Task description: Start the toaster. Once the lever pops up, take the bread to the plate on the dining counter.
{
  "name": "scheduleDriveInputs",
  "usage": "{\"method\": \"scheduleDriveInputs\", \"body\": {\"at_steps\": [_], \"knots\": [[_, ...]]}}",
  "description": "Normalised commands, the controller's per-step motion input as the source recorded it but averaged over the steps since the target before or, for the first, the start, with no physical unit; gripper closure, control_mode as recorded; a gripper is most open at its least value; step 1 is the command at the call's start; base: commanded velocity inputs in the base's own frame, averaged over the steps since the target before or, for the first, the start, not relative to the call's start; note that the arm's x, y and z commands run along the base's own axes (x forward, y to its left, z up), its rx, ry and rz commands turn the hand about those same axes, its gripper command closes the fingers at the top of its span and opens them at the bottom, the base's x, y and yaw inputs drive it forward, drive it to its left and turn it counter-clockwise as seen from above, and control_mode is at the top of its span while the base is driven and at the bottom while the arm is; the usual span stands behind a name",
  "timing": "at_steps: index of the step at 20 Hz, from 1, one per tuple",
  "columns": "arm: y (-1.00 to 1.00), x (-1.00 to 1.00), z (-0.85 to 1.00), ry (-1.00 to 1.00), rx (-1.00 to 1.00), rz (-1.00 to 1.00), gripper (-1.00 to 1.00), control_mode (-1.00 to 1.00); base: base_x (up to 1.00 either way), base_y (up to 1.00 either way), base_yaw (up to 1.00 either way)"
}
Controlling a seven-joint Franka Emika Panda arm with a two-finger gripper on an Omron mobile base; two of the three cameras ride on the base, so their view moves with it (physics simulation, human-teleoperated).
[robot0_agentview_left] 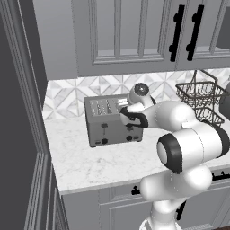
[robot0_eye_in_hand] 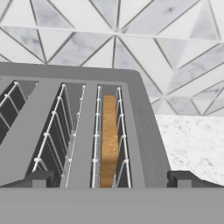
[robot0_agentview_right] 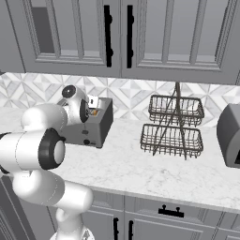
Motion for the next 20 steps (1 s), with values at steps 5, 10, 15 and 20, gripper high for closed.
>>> {"method": "scheduleDriveInputs", "body": {"at_steps": [5,10,15,20], "knots": [[0.00,0.00,0.00,0.00,0.00,0.00,-1.00,-1.00,0.00,0.00,0.00],[0.00,0.00,0.00,0.00,0.00,0.00,-1.00,-1.00,0.00,0.00,0.00],[0.00,0.00,0.00,0.00,0.00,0.00,-1.00,-1.00,0.00,0.00,0.00],[0.00,0.00,0.00,0.00,0.00,0.00,-1.00,-1.00,0.00,0.00,0.00]]}}
